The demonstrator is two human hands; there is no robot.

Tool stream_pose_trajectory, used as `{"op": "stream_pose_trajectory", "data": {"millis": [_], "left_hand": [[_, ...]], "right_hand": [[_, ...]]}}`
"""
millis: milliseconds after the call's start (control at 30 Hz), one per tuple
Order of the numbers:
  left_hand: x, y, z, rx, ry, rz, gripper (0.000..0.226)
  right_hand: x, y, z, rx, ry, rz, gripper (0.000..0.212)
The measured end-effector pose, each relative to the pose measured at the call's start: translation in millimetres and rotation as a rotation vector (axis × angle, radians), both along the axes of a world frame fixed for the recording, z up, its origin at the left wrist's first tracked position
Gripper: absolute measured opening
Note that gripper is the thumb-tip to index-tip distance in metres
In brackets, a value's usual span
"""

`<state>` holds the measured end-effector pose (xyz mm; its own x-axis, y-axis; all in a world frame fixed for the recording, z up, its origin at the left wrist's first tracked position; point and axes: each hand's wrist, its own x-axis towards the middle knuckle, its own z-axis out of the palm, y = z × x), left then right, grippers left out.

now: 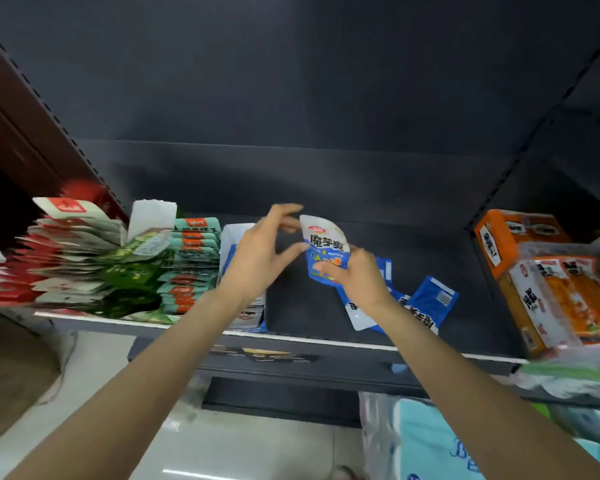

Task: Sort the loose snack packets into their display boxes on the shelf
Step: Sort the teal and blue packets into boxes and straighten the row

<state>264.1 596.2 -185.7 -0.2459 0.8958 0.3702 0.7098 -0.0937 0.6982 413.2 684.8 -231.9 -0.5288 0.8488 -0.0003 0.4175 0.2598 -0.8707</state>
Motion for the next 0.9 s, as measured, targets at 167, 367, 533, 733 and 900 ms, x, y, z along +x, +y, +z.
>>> {"op": "stream_pose_trajectory", "data": {"millis": [167,367,533,733,900], "left_hand": [[-47.9,-39.1,20.7,-0.070,-0.029,0.022,0.011],[-90.8,-66.0,21.1,-0.043,0.109,0.089,0.003],[-107.8,-74.8,2.2,-0.152,0.577,0.052,0.006],[-118.3,-76.8,-4.8,0.024,0.890,0.081,0.018],[-120.1,-75.5,-19.3,-0.091,0.940,0.021,0.021]], "right_hand": [[-53.0,-31.5,21.3,-0.102,0.095,0.051,0.028],[-98.4,-46.3,28.9,0.167,-0.055,0.166,0.029],[-104.2,-46.3,8.8,0.247,-0.266,0.115,0.032],[-105.1,-58.9,6.8,0.420,-0.296,0.145,0.026],[-107.7,-53.2,4.5,0.343,-0.298,0.132,0.032]]}}
